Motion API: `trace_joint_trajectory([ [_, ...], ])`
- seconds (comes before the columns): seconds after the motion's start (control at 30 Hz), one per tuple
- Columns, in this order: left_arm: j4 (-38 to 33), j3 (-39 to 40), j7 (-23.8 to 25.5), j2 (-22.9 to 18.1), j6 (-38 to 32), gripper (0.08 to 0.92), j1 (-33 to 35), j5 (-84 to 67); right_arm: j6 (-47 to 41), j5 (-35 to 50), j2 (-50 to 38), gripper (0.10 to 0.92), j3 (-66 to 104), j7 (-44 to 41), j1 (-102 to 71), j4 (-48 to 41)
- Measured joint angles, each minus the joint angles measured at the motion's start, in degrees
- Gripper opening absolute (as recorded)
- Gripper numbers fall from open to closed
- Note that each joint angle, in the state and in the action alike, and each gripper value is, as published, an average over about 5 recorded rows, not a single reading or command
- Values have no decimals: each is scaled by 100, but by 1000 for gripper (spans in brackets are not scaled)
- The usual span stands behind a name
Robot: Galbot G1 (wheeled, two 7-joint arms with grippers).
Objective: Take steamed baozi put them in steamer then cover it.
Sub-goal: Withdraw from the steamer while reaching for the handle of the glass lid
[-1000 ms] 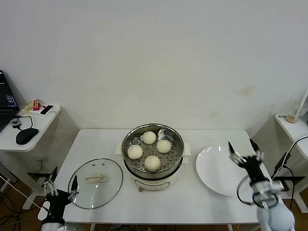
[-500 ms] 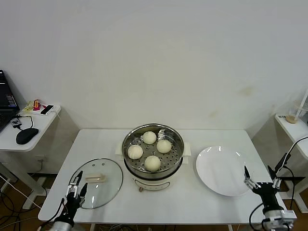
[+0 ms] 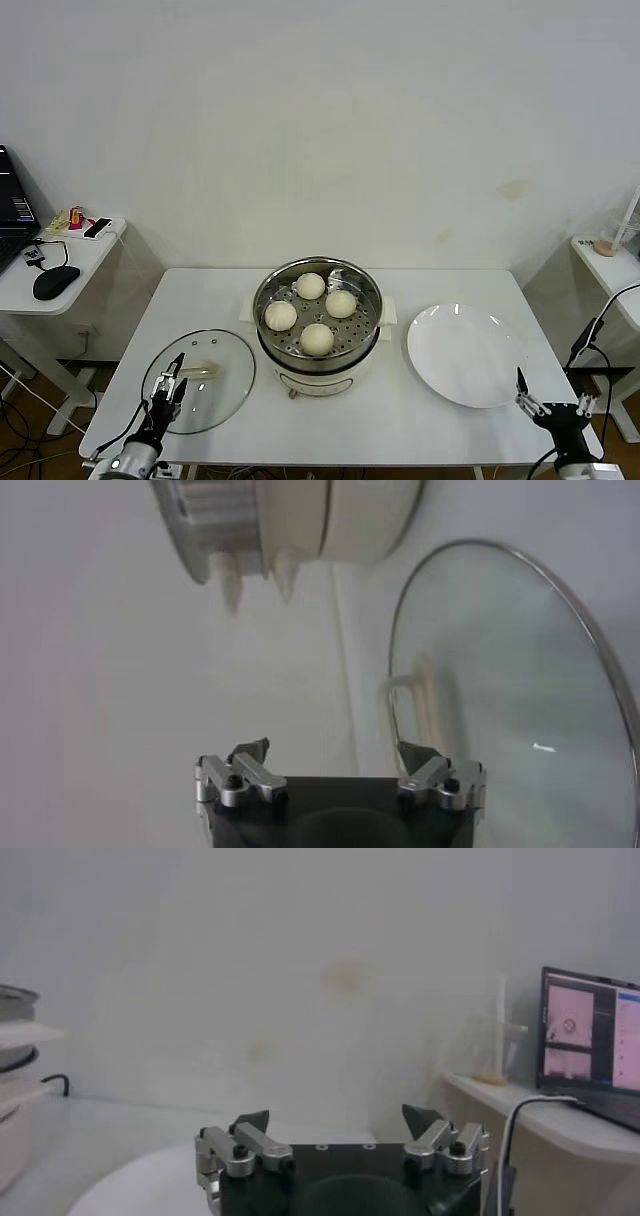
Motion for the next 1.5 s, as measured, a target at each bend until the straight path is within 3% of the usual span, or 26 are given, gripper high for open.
trace_joint_trajectory([
  [0.87,1162,431,99,18,8,810,-1316,-97,51,-188,203,823,137,8,-289,27],
  [1.5,1236,411,-23,-38,-13,290,-1272,-296,-3,-167,152,823,39,-34,-296,-34],
])
